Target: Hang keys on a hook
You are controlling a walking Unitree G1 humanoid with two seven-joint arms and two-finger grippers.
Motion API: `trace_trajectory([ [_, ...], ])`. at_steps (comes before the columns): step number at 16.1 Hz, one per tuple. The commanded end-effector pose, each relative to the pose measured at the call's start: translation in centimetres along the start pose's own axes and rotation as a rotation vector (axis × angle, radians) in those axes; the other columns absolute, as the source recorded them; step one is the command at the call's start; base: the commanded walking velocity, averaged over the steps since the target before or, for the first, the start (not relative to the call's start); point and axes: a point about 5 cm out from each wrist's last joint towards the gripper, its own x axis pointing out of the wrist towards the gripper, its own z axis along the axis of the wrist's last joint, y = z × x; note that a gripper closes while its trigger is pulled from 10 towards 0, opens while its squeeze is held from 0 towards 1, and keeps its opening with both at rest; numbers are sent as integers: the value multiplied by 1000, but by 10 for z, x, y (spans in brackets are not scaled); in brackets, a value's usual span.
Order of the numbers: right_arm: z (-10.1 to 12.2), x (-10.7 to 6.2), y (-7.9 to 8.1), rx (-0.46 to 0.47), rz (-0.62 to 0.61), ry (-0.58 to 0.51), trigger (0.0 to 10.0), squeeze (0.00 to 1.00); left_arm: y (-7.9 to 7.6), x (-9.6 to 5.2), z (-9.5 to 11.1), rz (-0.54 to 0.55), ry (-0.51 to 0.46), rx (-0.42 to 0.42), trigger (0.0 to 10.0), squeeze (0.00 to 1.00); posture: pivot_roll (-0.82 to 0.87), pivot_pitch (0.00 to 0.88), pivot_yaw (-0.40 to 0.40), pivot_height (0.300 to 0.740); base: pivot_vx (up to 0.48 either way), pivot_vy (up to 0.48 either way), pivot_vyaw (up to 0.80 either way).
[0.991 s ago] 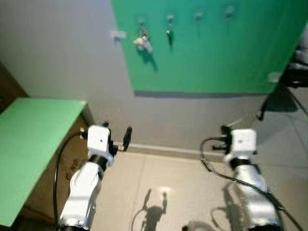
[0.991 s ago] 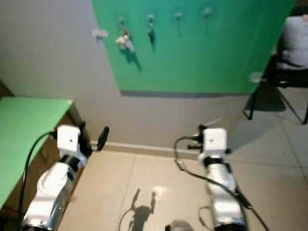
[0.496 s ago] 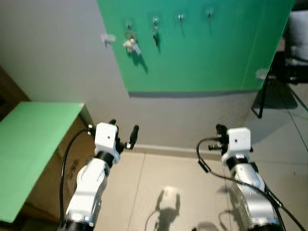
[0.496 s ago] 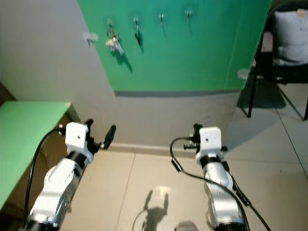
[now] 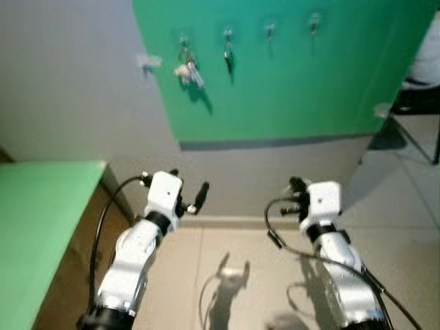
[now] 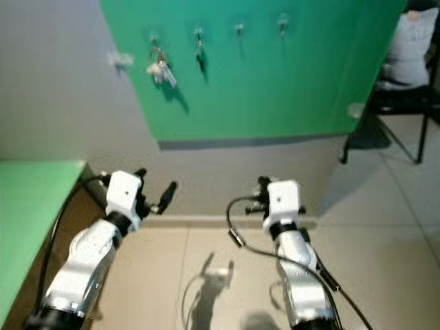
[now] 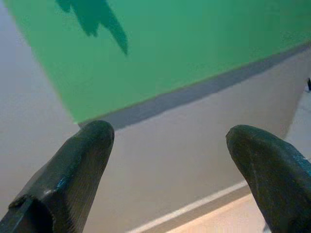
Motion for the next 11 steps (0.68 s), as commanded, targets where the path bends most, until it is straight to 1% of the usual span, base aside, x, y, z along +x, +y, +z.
trace_trajectory([
  [1, 1, 0, -3, -5, -11, -5, 0, 0, -6, 5, 5, -31, -5, 11, 10000, 0, -224, 29, 158, 720, 480, 0, 0],
  [3, 1, 0, -3, -3, -9, -4, 0, 0, -8, 5, 4, -47, 0, 28, 10000, 0, -225, 26, 159, 720, 480, 0, 0],
  [5, 1, 1, -2, -7, -3, -8, 0, 0, -11, 6, 4, -75, 7, 65, 10000, 0, -224, 18, 158, 720, 480, 0, 0],
  [7, 3, 3, -4, -17, -2, -12, 0, 0, -14, 8, 4, -95, 15, 76, 10000, 0, -224, 12, 156, 720, 480, 0, 0],
  [9, 6, 6, -6, -35, -8, -13, 0, 0, -13, 8, 4, -76, 18, 79, 10000, 0, -223, 9, 154, 720, 459, 0, 0],
  [11, 25, 19, -13, -67, -29, -47, 0, 0, -13, 8, 4, -69, 20, 73, 10000, 0, -222, 9, 154, 720, 0, 0, 0],
])
